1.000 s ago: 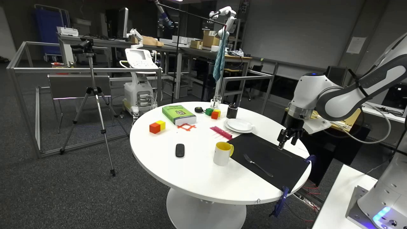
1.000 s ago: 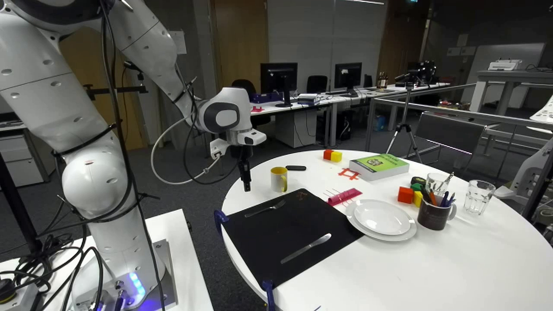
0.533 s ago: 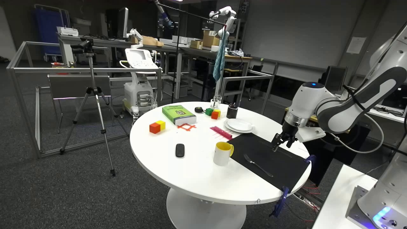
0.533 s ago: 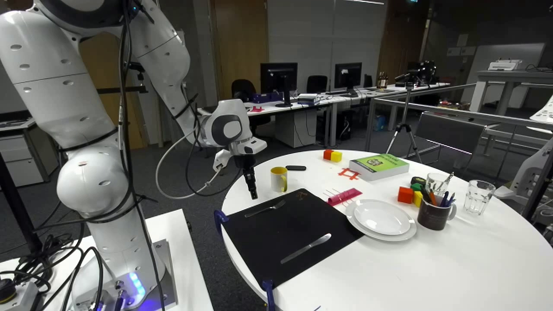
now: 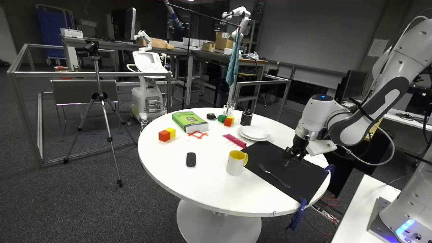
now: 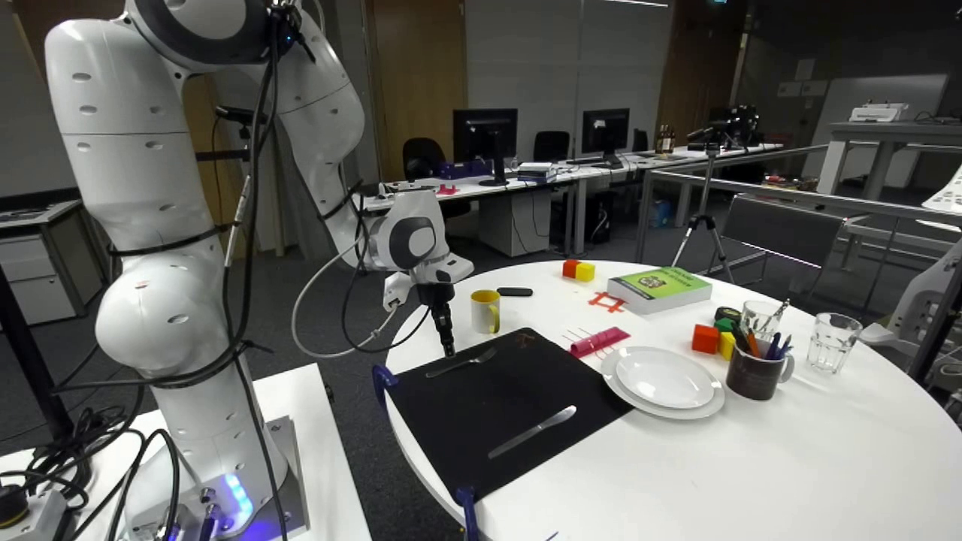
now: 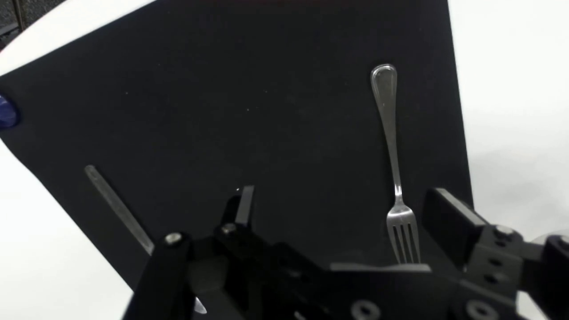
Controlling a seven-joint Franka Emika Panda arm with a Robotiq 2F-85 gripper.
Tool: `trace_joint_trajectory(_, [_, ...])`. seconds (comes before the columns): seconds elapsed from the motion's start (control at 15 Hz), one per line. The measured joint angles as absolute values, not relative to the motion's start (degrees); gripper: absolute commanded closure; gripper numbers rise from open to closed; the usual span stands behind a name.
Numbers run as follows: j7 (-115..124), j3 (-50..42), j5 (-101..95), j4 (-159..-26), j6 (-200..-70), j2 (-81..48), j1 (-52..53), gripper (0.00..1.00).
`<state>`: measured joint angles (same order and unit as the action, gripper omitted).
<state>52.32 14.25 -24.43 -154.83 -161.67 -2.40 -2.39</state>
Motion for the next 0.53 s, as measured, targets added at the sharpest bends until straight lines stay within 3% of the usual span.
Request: trace_joint_trajectory(0.53, [49.7,14.4,-24.0,-148.2,-162.5,-13.2,-2.4,0.0])
